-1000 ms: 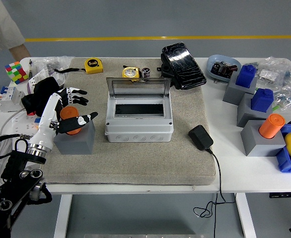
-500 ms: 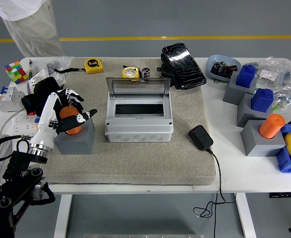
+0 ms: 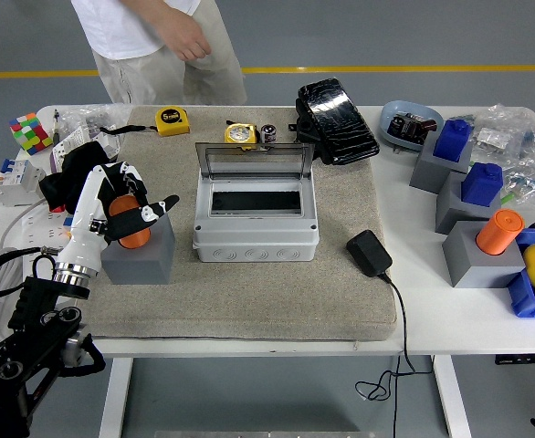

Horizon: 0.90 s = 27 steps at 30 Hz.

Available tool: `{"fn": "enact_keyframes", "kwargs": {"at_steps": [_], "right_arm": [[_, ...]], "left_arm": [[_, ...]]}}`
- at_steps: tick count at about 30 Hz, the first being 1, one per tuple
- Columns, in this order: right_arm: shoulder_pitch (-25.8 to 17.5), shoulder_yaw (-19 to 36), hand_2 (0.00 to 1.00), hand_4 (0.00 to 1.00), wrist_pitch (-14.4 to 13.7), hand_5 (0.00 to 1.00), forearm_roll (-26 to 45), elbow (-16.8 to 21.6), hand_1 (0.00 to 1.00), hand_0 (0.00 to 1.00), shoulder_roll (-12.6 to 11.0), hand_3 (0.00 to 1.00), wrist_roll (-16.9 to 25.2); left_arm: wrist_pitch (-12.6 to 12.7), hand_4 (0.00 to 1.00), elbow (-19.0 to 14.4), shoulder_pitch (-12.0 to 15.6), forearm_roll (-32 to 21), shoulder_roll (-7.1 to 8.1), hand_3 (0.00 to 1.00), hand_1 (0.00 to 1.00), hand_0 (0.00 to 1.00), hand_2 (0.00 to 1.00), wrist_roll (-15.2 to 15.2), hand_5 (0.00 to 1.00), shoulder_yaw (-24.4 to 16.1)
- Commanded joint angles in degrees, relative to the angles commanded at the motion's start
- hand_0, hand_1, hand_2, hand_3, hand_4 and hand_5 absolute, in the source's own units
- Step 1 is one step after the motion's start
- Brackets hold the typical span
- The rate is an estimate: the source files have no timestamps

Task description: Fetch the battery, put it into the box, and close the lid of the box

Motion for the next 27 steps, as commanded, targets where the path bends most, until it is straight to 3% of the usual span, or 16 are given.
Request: {"fn": "enact_keyframes", "kwargs": {"at_steps": [17, 27], "right_arm": [[-0.19, 0.44, 0.633, 0.938, 0.02, 0.442, -0.12, -0.04, 0.631, 0.661, 0.07, 0.545, 0.02], [-0.15, 0.47, 0.632, 0.938, -0.02, 0.441, -0.21, 0.06, 0.631, 0.660, 0.31, 0.545, 0.15]], "left_arm": [[-0.14, 0.942, -0.29, -0.82, 2.50, 0.14, 0.216, 0.039, 0.037, 0.152, 0.85, 0.002, -0.16], [-0.18, 0.930, -2.17, -0.76, 4.79, 0.18, 0.214, 0.034, 0.036, 0.152, 1.22, 0.002, -0.82]]}}
